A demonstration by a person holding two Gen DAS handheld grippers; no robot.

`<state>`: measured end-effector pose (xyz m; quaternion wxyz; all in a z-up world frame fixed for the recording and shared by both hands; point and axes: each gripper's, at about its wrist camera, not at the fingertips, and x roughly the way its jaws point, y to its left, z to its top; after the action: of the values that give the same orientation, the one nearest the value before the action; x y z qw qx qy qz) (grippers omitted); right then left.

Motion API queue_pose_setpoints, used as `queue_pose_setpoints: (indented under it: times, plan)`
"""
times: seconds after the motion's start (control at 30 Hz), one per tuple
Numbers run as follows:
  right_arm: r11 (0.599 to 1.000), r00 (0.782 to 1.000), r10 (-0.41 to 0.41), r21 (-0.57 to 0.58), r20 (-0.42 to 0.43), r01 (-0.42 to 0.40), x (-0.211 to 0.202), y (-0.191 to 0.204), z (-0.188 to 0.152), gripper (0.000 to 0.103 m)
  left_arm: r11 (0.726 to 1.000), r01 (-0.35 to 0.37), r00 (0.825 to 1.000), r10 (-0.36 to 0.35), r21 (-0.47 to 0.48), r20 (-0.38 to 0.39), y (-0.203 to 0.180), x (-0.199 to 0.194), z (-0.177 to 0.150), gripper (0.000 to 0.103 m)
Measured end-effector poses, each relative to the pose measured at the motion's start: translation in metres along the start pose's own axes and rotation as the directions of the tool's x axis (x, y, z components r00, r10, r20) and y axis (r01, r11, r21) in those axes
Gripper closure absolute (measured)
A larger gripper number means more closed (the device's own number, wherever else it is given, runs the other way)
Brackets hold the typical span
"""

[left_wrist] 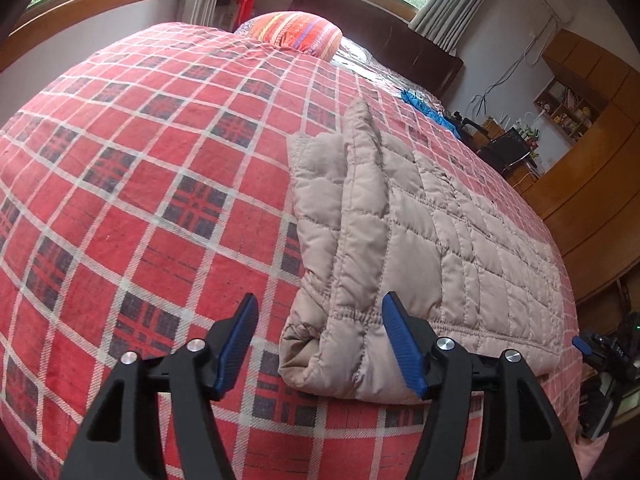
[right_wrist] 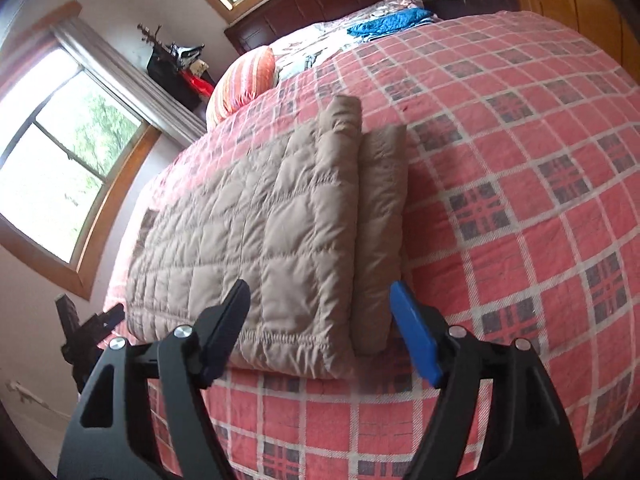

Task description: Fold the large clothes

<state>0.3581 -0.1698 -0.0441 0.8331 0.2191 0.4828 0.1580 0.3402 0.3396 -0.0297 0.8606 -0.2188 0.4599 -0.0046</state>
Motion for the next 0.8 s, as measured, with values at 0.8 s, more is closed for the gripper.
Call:
queue_pose_setpoints:
  times: [0.8]
  plan:
    - [0.998,0.990,0.030,0.061,-0.137,-0.021,0.091,-0.023,0.041,0.019,0.980,0.177,0.978,-0.185,-0.088,-0.093,0.008,0.081,0.052,0.033]
